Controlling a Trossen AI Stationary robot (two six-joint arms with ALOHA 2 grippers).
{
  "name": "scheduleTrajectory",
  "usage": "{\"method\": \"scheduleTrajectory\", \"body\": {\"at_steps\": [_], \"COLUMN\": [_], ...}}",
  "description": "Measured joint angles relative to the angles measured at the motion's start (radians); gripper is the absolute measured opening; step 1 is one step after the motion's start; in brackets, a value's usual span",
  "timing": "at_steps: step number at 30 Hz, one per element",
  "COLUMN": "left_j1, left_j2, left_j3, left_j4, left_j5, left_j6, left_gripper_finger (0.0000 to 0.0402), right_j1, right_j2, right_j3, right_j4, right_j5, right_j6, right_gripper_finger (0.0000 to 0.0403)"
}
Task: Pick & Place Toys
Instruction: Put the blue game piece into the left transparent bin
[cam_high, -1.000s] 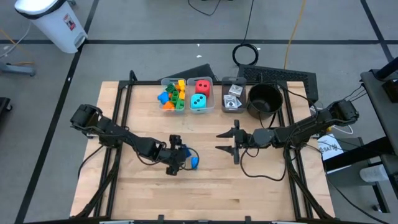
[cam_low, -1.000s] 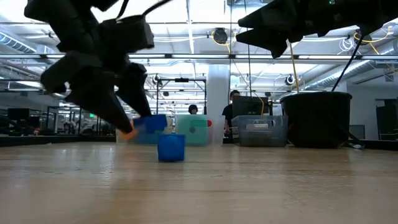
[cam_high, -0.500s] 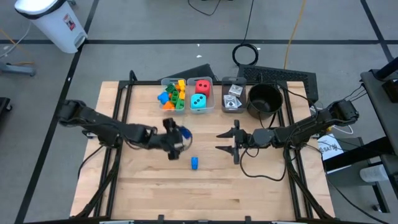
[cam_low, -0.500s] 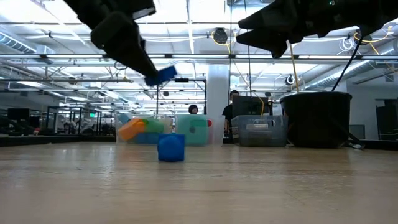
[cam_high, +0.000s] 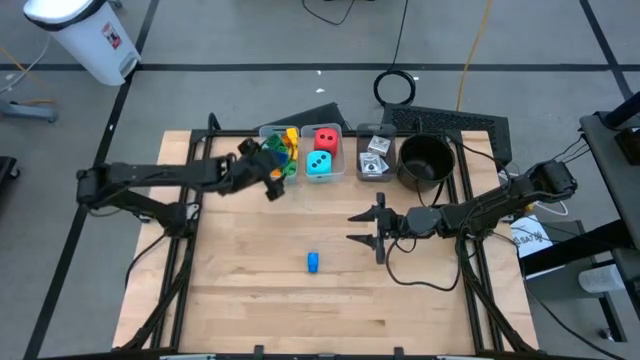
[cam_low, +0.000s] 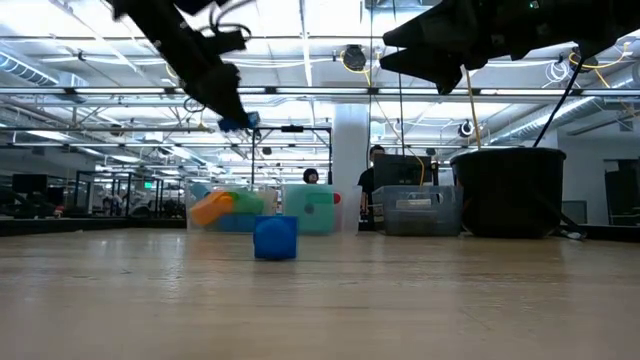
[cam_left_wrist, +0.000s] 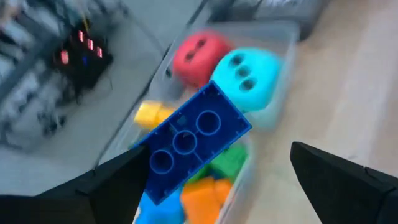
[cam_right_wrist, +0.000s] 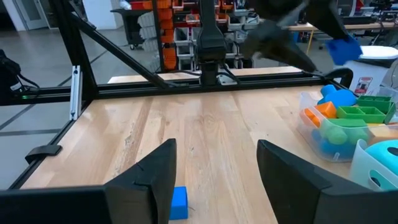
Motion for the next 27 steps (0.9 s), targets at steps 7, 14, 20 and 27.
{"method": "scheduleTrajectory", "body": {"at_steps": [7, 14, 20, 27], "left_j1": [0.201, 0.270, 0.240, 0.210], "left_j2": [0.111, 0.255, 0.282, 0.275], "left_j3": [-0.011, -0.016, -0.014, -0.014], "left_j4": [0.028, 0.032, 0.035, 0.030], "left_j5": [0.144, 0.174, 0.237, 0.294], "left_j6": [-0.039, -0.030, -0.049, -0.061], "left_gripper_finger": [0.0390, 0.0390, 0.0390, 0.0390], "right_j1": [0.000, 0.000, 0.000, 0.000], "right_j2": [0.000, 0.000, 0.000, 0.000], "right_j3": [0.000, 0.000, 0.000, 0.000], "right_j4": [-0.002, -0.005, -0.007, -0.007], "right_j5": [0.000, 0.000, 0.000, 0.000], "right_j6": [0.000, 0.000, 0.000, 0.000], "right_gripper_finger": [0.0194, 0.0194, 0.0194, 0.0194]}}
